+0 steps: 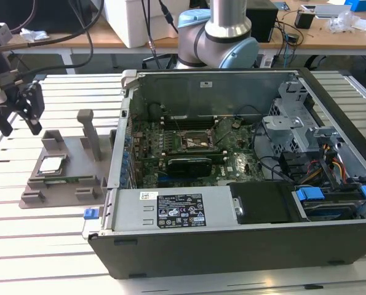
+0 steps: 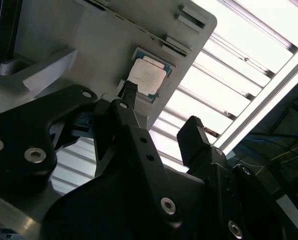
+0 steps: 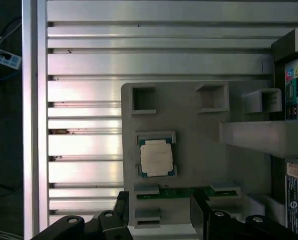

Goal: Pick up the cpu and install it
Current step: 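Pick up the cpu and move it towards the insertion slot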

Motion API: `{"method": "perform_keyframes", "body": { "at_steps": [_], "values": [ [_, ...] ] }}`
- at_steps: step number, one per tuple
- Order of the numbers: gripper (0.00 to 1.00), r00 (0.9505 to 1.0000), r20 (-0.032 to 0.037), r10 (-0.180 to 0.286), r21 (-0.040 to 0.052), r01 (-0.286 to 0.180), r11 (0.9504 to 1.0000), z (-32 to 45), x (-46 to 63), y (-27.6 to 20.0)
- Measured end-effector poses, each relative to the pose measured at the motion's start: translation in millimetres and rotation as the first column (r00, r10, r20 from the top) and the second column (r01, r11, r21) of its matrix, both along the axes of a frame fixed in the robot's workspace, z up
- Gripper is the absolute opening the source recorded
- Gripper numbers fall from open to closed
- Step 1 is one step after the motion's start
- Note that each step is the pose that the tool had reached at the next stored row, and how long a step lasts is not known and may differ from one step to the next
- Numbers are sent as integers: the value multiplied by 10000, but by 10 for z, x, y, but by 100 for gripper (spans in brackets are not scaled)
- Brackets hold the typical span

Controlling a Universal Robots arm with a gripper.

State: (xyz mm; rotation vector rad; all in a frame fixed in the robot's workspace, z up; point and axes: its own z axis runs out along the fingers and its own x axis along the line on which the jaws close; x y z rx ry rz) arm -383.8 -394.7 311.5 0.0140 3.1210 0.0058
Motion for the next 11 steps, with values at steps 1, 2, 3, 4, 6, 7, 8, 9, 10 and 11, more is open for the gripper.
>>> {"method": "perform_keyframes", "body": {
  "at_steps": [1,2,3,4,6,7,8,9,10,11],
  "values": [
    [60,10000,-1,0,0,0,10000,-8,0,0],
    [60,10000,0,0,0,0,10000,-18,0,0],
    [60,10000,-1,0,0,0,10000,-27,0,0],
    [60,10000,0,0,0,0,10000,-41,0,0],
    [60,10000,-1,0,0,0,10000,-60,0,0],
    [60,10000,-1,0,-1,0,10000,-67,0,0],
    [60,10000,0,0,0,0,10000,-74,0,0],
    [60,10000,-1,0,0,0,10000,-87,0,0],
    [60,10000,-1,0,0,0,10000,-102,0,0],
    [60,10000,0,0,0,0,10000,-109,0,0]
  ]
}}
